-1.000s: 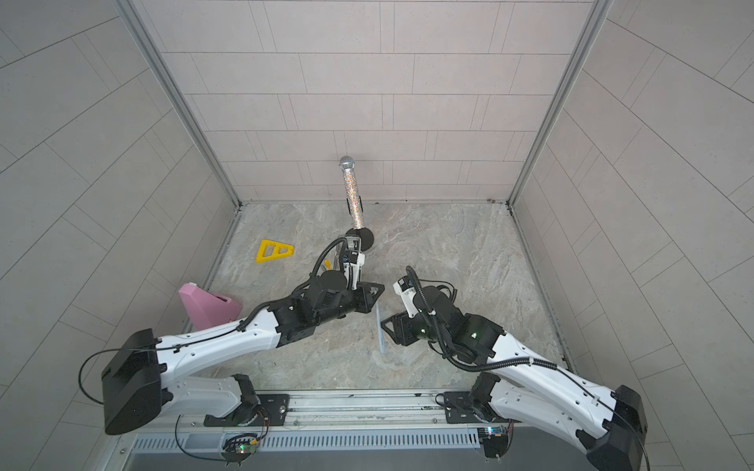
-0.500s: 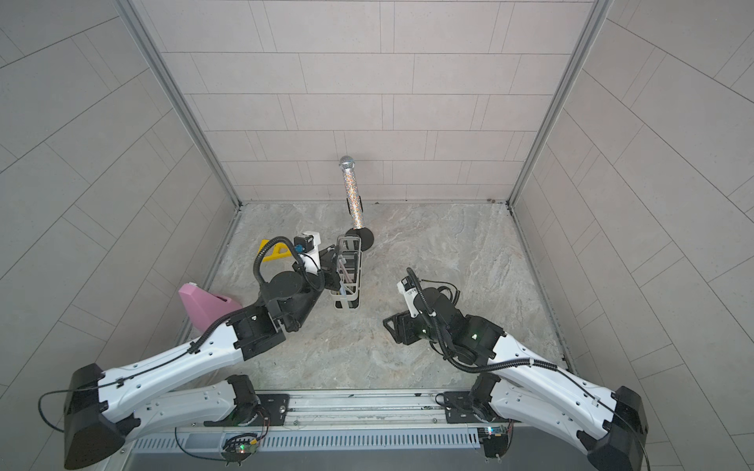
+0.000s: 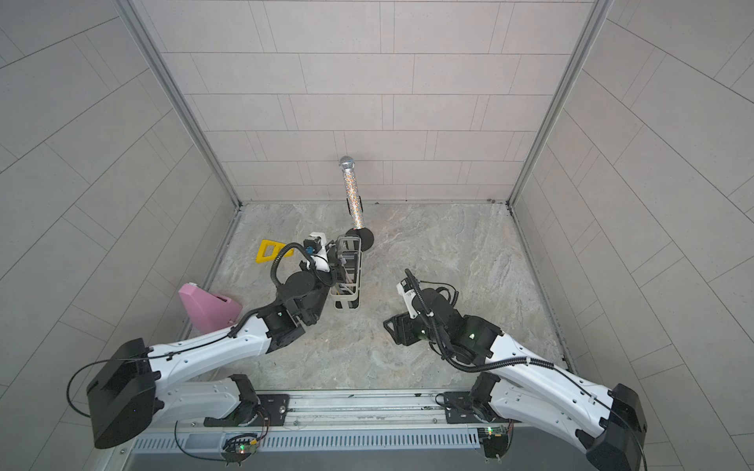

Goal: Place the toothbrush into the toothbrush holder
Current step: Place the toothbrush in the toothbrush holder.

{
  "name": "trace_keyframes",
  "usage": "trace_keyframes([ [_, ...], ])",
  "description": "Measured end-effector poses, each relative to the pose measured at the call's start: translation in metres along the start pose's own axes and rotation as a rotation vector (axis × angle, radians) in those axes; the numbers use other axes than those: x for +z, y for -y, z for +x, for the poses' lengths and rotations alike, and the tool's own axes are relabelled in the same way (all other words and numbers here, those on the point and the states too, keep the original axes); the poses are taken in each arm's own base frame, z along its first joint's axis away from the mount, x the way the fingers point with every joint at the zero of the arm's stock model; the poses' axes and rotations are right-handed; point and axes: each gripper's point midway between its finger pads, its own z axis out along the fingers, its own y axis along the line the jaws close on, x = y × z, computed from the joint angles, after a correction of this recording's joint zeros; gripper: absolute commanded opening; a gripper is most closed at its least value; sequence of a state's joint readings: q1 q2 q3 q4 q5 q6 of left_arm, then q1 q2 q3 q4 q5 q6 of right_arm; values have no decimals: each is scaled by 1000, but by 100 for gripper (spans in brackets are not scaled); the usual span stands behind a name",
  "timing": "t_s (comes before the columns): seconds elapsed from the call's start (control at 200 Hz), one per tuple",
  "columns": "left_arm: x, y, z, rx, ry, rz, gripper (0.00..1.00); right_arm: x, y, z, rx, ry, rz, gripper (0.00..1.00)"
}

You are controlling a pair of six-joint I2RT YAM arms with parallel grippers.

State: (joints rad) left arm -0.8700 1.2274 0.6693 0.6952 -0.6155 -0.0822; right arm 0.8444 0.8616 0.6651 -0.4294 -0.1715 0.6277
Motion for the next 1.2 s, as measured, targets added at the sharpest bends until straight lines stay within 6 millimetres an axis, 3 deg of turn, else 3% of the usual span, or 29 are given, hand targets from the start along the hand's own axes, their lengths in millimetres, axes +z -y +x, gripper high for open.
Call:
trace_keyframes([
  [0.195,6,-7,5,-28,10,-13,0,3,1,1,1,-10,6,67],
  [0.51,14,0,24,-33,-21,5,0,4,2,2,-3,-11,7,67],
  [0.821,12,2,28,-16,-48,21,0,6,2,3,-7,-18,11,67],
  [1.201,-7,-7,-12,-47,-20,36,1,8,4,6,-6,-21,13,67],
])
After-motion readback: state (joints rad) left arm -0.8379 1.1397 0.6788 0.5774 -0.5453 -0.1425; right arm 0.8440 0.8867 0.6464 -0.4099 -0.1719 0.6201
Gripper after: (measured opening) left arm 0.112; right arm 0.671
